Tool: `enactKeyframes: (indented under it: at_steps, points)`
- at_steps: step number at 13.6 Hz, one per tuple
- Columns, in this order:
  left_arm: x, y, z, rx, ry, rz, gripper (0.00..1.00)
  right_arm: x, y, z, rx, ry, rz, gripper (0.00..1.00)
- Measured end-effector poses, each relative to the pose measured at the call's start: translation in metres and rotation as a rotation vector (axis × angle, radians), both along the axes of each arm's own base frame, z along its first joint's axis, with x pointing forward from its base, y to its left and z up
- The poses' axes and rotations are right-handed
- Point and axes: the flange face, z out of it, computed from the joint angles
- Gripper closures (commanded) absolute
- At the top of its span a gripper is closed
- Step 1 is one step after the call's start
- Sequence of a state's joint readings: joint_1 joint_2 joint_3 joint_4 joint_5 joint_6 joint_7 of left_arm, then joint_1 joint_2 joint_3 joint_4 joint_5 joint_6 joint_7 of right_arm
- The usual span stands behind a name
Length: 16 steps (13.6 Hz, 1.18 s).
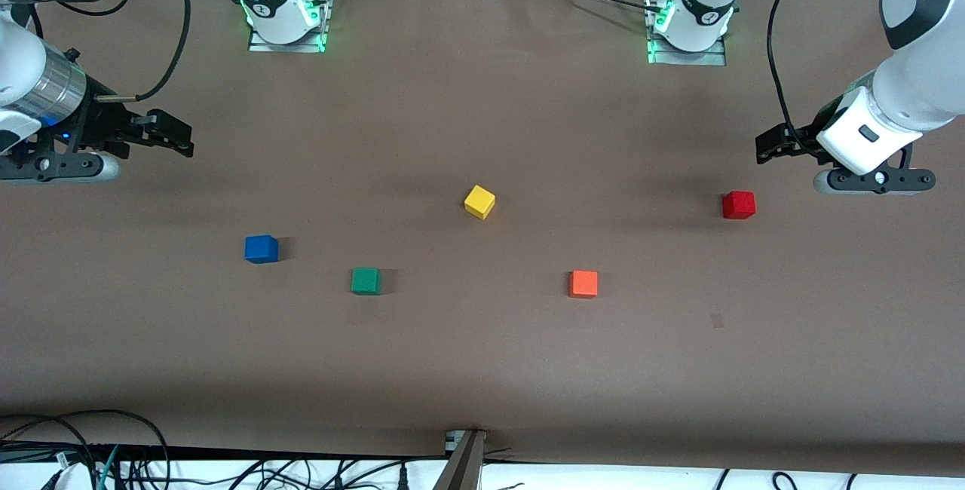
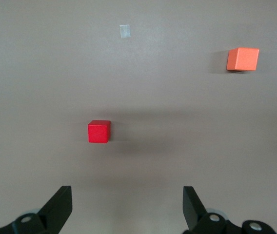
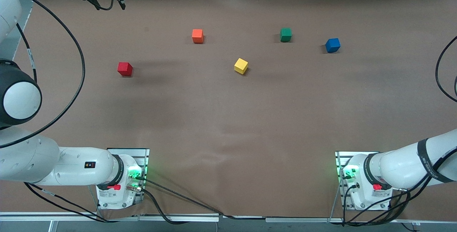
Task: Pass red block to right arm, stack on blue
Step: 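Move the left gripper down over the red cube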
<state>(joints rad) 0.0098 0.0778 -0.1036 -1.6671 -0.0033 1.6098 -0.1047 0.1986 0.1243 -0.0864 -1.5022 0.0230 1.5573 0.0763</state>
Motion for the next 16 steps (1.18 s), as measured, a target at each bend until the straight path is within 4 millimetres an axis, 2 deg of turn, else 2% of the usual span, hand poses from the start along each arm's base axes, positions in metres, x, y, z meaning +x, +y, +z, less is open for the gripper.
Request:
enactKeyframes:
  at_steps: [7,11,13,14,16]
  points:
    - [0.001,0.000,-0.003,0.000,0.005,-0.001,0.00,0.000,0.000,0.000,0.000,0.001,0.001,0.00]
    - [0.006,0.002,-0.017,0.000,0.030,0.004,0.00,0.000,-0.001,0.000,0.000,0.003,-0.001,0.00]
    - [0.010,0.008,-0.030,0.000,0.054,0.013,0.00,0.000,-0.001,-0.001,-0.001,0.005,-0.001,0.00]
    - [0.014,0.013,-0.043,0.001,0.078,0.022,0.00,-0.001,-0.001,-0.001,-0.001,0.009,-0.001,0.00]
    - [0.025,0.033,-0.082,-0.001,0.143,0.056,0.00,-0.001,-0.001,-0.001,-0.002,0.015,-0.002,0.00]
